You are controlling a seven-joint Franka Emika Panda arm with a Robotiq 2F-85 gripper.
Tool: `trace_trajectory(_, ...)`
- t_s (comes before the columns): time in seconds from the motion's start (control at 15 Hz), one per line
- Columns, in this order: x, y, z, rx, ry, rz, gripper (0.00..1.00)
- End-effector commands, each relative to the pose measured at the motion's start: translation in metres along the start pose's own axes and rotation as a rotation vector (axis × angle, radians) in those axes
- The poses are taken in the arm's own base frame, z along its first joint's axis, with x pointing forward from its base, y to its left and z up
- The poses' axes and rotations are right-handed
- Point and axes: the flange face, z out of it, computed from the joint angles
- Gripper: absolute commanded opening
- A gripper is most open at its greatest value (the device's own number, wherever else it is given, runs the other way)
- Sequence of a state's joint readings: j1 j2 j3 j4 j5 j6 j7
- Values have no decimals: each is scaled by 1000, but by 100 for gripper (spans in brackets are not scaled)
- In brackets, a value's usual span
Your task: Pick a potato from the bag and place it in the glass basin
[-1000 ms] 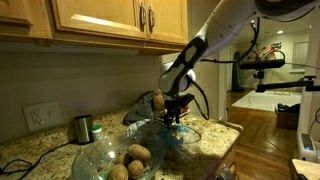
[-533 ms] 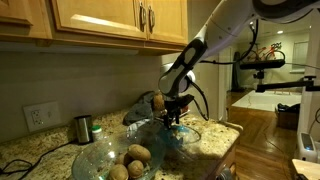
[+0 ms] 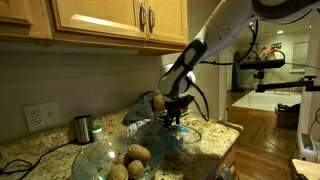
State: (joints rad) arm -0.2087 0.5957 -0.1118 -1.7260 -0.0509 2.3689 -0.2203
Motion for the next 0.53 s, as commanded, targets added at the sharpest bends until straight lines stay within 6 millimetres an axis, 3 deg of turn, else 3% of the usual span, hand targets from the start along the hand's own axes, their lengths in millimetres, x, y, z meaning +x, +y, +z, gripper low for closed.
trace_trajectory(0.0, -3, 4, 10, -2, -10, 0, 88)
trace_trajectory(0.07, -3, 4, 10, -2, -11, 0, 87)
trace_trajectory(0.13, -3, 3, 11, -2, -12, -2, 71)
trace_trajectory(0.27, -3, 2, 13, 0, -15, -4, 57)
trace_trajectory(0.47, -4, 1, 15, 2, -17, -6, 52)
